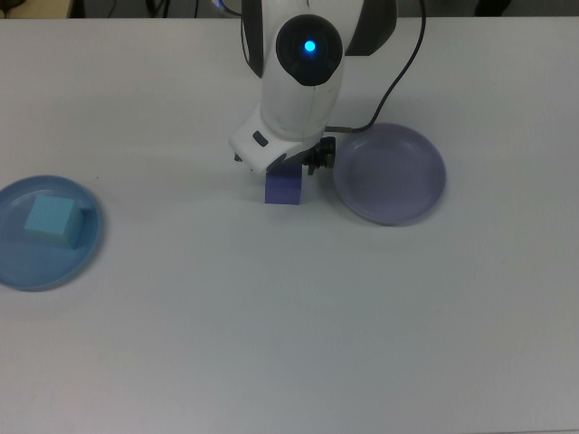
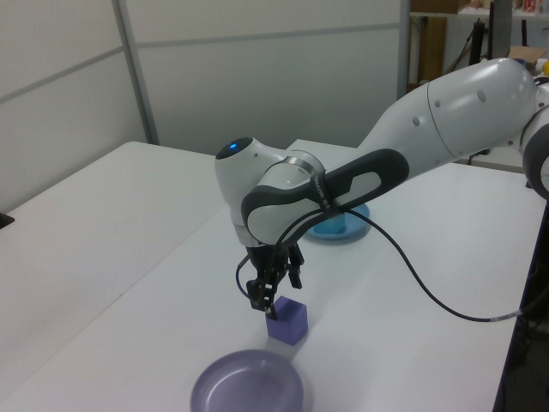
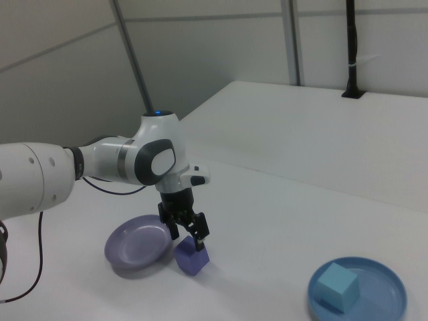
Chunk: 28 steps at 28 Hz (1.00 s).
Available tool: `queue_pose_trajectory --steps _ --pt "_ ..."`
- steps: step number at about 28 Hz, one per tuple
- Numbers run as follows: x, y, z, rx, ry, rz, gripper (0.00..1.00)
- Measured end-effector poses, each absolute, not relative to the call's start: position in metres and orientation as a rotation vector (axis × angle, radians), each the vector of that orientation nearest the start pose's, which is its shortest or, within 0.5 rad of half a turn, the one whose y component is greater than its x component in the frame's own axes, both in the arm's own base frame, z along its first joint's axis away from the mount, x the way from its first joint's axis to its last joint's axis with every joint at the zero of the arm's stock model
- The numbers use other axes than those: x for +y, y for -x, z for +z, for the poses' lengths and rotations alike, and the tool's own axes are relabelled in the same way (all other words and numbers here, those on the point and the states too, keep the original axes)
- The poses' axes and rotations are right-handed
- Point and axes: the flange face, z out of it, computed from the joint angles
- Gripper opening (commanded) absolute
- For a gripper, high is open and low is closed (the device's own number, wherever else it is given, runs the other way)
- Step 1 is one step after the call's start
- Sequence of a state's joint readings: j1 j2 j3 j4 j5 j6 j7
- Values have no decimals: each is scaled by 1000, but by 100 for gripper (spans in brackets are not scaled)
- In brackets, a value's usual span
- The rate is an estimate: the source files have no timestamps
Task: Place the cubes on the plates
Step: 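Move the gripper to the purple cube and close on it, then carry the purple cube onto the lavender plate and release it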
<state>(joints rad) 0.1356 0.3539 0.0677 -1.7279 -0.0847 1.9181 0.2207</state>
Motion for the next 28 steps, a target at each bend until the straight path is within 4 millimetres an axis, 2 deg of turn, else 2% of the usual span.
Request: queue_pose_trajectory --steps 5,12,14,15,16,18,19,22,28 --pt "114 -618 359 -19 3221 260 100" --pt "120 -610 344 -39 3222 283 99" --pt "122 -609 342 -44 3222 285 88" --pt "123 -609 341 -45 3222 283 69" --pt "123 -609 340 -44 3221 277 57" --pt "123 -609 339 -40 3221 271 41" --pt "123 -609 338 -37 3221 269 27" --pt "123 -610 338 -18 3222 263 14" --pt "124 -610 342 8 3223 250 12"
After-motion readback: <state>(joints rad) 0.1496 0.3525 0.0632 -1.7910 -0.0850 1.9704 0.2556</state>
